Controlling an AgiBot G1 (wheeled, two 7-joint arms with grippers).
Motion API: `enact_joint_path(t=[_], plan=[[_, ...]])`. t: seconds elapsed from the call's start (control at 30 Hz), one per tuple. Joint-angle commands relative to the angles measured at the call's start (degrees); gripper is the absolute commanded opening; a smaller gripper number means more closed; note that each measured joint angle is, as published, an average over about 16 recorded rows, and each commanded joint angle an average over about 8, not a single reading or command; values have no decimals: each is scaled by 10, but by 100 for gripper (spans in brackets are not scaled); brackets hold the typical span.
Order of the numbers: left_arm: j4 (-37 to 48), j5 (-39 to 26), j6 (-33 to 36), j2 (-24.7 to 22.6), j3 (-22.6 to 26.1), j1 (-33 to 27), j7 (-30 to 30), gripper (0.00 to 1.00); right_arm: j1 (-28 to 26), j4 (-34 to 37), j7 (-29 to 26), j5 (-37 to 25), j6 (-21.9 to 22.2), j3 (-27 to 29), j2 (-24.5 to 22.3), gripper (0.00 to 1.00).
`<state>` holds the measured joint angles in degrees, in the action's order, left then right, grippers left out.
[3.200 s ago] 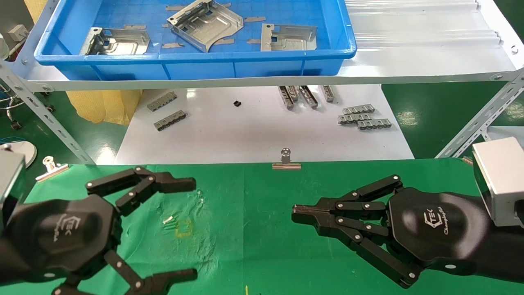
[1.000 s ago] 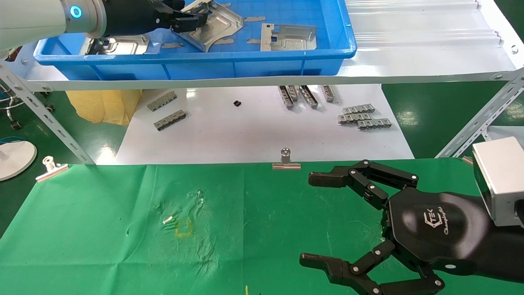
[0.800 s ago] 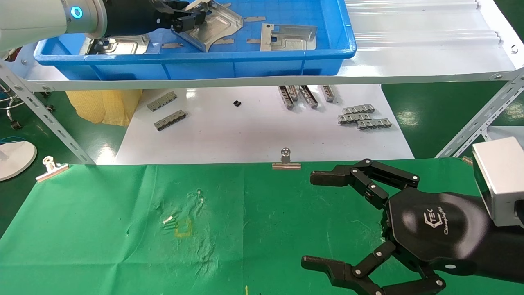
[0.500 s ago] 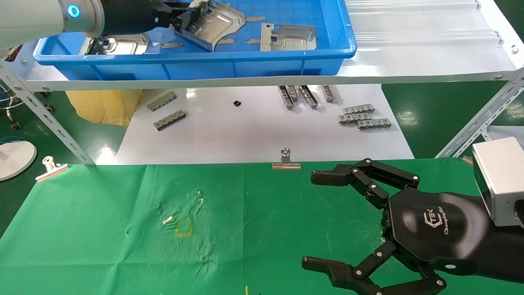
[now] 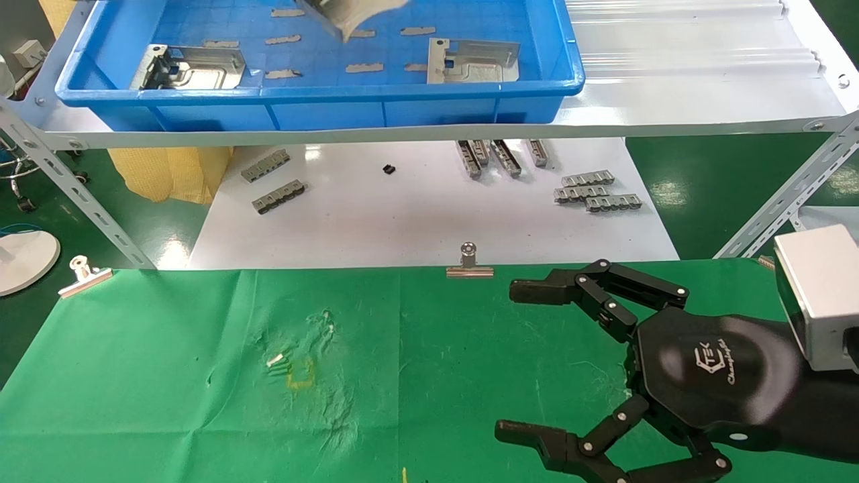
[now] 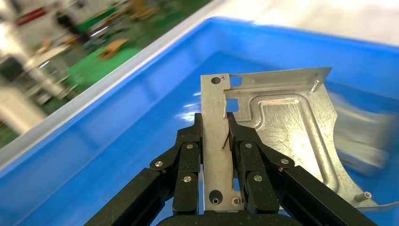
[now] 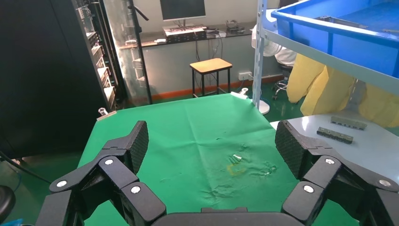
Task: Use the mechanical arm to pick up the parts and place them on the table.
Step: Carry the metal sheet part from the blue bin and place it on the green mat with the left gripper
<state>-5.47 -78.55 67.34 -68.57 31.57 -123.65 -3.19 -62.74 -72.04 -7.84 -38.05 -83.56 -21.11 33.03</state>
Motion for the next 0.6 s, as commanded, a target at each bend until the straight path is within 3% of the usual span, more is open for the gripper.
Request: enact_joint_path(t=[0.03, 0.3, 0.43, 0.6], plan=[[-6, 6, 47, 14, -3, -4, -19, 0, 0, 0, 0, 0, 0, 0, 0, 100], [-39, 15, 225, 60, 4, -2, -94, 0, 0, 0, 0, 0, 0, 0, 0, 100], [-101, 34, 250, 88, 27, 16, -118, 0, 0, 0, 0, 0, 0, 0, 0, 100], [-244, 110, 251, 156, 86, 69, -106, 0, 0, 0, 0, 0, 0, 0, 0, 100]])
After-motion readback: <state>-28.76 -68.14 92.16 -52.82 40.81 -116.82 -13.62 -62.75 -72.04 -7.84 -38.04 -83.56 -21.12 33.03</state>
